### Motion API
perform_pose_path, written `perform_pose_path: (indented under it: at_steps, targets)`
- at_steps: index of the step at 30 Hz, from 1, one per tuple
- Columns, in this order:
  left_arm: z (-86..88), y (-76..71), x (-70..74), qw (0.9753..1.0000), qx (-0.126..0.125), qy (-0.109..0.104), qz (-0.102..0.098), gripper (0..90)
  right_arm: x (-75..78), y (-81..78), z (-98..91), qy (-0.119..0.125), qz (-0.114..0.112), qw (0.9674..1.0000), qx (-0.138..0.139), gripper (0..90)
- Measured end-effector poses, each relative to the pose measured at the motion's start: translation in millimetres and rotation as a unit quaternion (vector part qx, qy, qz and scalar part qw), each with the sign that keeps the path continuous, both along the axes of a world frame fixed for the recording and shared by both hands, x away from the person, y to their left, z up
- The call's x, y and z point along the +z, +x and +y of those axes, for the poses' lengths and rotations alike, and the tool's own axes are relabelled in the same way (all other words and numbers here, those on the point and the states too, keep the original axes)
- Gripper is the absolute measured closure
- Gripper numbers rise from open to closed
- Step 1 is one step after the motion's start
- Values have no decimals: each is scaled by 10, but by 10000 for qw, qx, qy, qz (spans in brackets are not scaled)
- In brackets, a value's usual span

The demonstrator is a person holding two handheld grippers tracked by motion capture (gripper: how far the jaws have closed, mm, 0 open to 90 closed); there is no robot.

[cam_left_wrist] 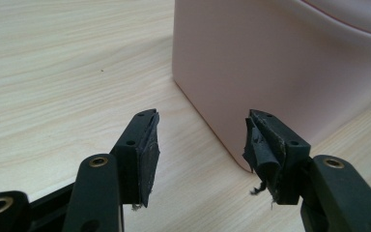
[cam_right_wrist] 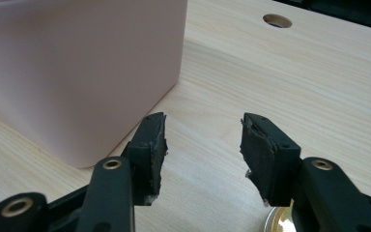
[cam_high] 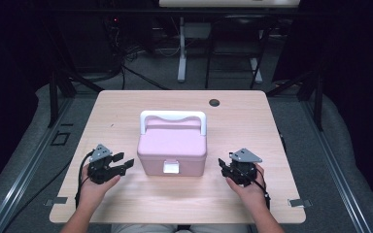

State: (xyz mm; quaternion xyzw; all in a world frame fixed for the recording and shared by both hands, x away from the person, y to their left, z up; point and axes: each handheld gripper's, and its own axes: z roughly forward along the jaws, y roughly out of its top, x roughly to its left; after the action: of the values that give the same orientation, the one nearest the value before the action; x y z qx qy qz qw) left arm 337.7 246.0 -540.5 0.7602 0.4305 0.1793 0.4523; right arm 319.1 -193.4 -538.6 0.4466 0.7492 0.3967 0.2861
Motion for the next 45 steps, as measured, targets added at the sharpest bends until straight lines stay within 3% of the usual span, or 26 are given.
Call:
perform_pose_path:
  at_steps: [6, 11, 21, 27, 33, 37, 45]
  targets:
    - [24, -17, 4, 10000, 20, -26, 47, 452, 9, -1, -31, 131, -8, 9999, -26, 543]
    - [27, -57, 9, 9999, 77, 5, -93, 511, 0, 25, -4, 473, 220, 9986, 53, 546]
    - [49, -21, 10, 9994, 214, -145, 212, 586, -15, 11, 109, 328, 232, 9990, 212, 550]
    - [16, -12, 27, 9995, 259, -173, 112, 602, -8, -3, 114, 292, 225, 9990, 255, 571]
    - [-37, 35, 20, 9994, 219, -231, 155, 625, -6, 38, 127, 433, 213, 9987, 158, 588]
    - [-63, 70, 19, 9993, 139, -319, 154, 665, 4, 48, 166, 367, 147, 9991, 165, 593]
    - [-176, 139, 45, 9996, 25, -255, 88, 730, 18, 108, 192, 470, 126, 9988, 89, 603]
